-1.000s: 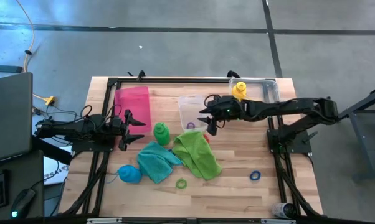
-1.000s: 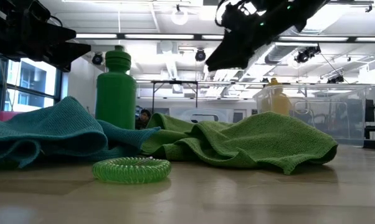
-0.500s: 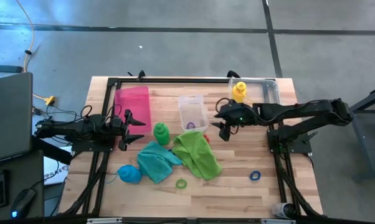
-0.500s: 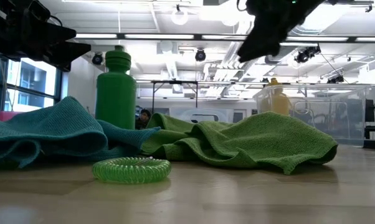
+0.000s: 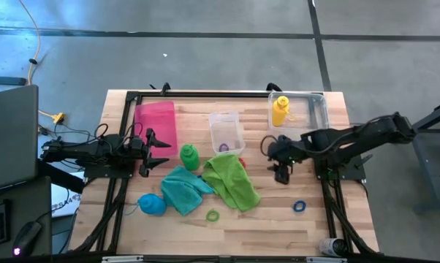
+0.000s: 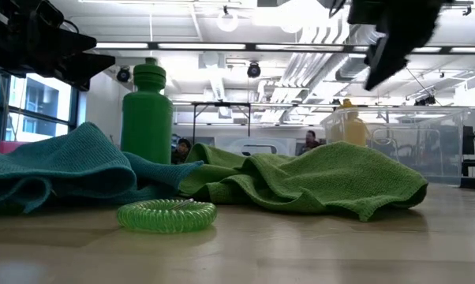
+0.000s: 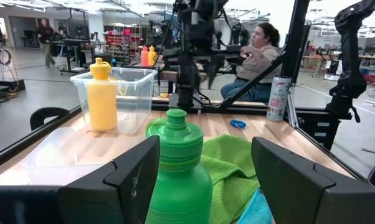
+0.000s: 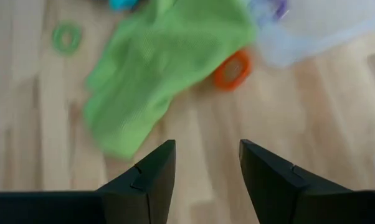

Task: Pick & Place Sports Items
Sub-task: Put the right blue spring keychain into the left transparent bin

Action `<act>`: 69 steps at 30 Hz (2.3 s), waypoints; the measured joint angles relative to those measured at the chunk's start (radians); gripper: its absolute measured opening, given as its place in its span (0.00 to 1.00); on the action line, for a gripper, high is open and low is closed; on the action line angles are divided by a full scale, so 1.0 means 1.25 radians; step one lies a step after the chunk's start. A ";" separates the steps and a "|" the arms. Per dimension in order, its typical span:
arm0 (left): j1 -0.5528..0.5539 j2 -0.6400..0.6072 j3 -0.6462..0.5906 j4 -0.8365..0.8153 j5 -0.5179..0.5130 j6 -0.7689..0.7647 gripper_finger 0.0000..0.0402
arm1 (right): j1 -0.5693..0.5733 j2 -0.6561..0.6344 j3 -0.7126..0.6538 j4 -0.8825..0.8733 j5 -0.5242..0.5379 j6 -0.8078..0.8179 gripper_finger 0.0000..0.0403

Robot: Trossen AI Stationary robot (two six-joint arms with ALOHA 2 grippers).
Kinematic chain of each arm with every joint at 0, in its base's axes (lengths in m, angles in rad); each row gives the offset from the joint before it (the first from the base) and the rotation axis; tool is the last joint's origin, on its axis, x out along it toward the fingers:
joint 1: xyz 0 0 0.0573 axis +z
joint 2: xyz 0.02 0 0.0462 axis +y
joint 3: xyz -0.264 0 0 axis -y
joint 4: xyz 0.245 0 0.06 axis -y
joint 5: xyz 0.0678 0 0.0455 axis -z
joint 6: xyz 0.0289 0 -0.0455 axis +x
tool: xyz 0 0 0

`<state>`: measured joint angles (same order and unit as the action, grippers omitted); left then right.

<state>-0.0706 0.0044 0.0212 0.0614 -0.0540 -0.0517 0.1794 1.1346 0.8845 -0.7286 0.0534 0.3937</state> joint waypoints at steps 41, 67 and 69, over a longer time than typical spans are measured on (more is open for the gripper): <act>0.000 0.000 0.000 0.000 0.000 0.000 0.62 | 0.393 0.049 -0.001 -0.246 -0.067 -0.250 0.42; 0.000 0.000 0.000 0.000 0.000 0.000 0.62 | 0.412 0.405 -0.001 -0.144 -0.139 -0.246 0.42; 0.000 0.000 0.000 0.000 0.000 0.000 0.62 | 0.412 0.423 -0.001 -0.134 -0.147 -0.246 0.42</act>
<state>-0.0708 0.0044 0.0212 0.0616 -0.0540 -0.0517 0.6949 1.6628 0.8833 -0.8956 -0.1307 0.0857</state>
